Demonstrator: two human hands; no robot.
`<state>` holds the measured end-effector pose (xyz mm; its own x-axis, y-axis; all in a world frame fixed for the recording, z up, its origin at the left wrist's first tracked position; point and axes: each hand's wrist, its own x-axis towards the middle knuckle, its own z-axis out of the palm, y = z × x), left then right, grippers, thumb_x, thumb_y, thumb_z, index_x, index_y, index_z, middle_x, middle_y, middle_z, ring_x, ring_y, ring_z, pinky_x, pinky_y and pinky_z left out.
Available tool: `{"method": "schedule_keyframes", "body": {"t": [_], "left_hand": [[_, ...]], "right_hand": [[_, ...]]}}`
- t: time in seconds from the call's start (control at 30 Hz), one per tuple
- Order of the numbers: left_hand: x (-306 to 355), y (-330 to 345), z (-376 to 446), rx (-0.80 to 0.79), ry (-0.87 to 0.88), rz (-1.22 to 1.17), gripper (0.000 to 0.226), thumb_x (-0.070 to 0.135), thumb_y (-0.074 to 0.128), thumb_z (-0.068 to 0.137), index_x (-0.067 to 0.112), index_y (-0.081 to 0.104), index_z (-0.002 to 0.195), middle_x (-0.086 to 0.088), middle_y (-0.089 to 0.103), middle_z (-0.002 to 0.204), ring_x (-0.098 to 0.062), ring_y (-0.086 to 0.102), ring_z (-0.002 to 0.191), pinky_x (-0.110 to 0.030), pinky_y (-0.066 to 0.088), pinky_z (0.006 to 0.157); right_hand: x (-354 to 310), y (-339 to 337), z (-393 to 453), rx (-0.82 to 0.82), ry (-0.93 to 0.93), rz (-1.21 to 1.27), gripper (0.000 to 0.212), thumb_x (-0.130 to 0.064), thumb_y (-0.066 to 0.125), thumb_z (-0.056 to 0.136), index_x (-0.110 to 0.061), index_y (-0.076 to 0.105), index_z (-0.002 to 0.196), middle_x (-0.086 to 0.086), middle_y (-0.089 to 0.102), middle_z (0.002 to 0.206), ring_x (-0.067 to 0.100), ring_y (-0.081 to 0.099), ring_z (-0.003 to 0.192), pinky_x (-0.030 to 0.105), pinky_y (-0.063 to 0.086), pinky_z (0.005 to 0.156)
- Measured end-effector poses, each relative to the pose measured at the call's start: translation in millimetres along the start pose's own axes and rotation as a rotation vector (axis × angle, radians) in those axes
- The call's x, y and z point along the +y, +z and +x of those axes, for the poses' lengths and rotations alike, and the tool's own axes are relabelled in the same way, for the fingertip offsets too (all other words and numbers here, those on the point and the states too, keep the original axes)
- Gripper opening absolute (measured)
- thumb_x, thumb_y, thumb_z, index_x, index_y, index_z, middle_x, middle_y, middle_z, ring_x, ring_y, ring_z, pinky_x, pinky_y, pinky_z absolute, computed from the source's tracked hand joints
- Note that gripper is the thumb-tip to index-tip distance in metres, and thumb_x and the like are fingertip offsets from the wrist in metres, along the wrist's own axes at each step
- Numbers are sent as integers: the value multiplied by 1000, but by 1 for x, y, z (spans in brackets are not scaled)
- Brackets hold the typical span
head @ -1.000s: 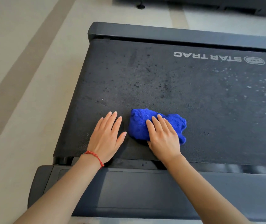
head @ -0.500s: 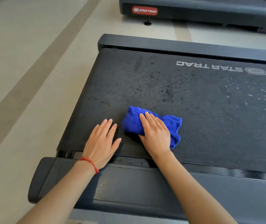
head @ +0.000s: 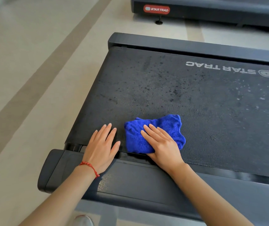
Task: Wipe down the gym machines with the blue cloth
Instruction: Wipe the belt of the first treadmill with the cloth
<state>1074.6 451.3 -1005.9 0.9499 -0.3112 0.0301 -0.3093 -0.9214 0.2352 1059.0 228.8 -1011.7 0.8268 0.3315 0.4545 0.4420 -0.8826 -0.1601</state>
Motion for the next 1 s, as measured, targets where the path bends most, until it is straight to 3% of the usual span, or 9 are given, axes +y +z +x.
{"method": "schedule_keyframes", "body": {"t": [0.07, 0.23, 0.5, 0.63, 0.73, 0.83, 1.0], "left_hand": [[2, 1, -2, -12, 5, 13, 69, 46, 12, 98, 0, 56, 124, -19, 50, 133, -35, 47, 123, -51, 32, 99], [3, 2, 2, 2, 5, 26, 57, 38, 27, 92, 3, 54, 128, -17, 47, 137, -33, 44, 127, -49, 29, 101], [2, 2, 4, 2, 14, 49, 57, 37, 28, 91, 3, 52, 130, -16, 45, 139, -31, 41, 129, -46, 26, 104], [3, 1, 4, 0, 12, 59, 56, 38, 29, 91, 5, 52, 130, -15, 45, 139, -30, 41, 129, -45, 27, 104], [2, 2, 4, -3, 12, 58, 57, 38, 28, 91, 6, 50, 132, -14, 44, 141, -29, 39, 131, -45, 28, 105], [2, 2, 4, -4, 13, 70, 56, 38, 28, 91, 7, 49, 133, -13, 43, 141, -28, 39, 131, -44, 27, 105], [1, 2, 4, -1, 16, 79, 55, 37, 29, 91, 7, 51, 132, -14, 45, 140, -29, 40, 130, -46, 25, 104]], "right_hand": [[3, -2, 0, -38, -31, 1, 58, -29, 68, 65, -12, 61, 119, 6, 59, 126, 26, 56, 117, 33, 31, 103], [5, 1, 10, -171, -95, -106, 89, -32, 76, 61, -29, 32, 139, 6, 48, 138, 27, 49, 124, 39, 34, 105], [12, 13, 28, -118, -60, -8, 75, -8, 73, 58, -22, 53, 130, 6, 52, 134, 29, 51, 122, 44, 37, 102], [24, 22, 50, -98, -15, 8, 63, -10, 61, 63, -19, 57, 126, 8, 56, 130, 32, 54, 117, 45, 42, 98], [35, 31, 72, -116, 48, 15, 62, -9, 68, 66, -18, 56, 127, 10, 56, 130, 34, 53, 118, 47, 42, 98], [42, 36, 88, -118, 107, 38, 54, -15, 58, 74, -18, 55, 128, 11, 55, 131, 36, 51, 120, 45, 39, 100], [49, 38, 109, -181, 187, 27, 59, -11, 62, 81, -22, 44, 136, 7, 42, 143, 31, 35, 134, 39, 24, 111]]}}
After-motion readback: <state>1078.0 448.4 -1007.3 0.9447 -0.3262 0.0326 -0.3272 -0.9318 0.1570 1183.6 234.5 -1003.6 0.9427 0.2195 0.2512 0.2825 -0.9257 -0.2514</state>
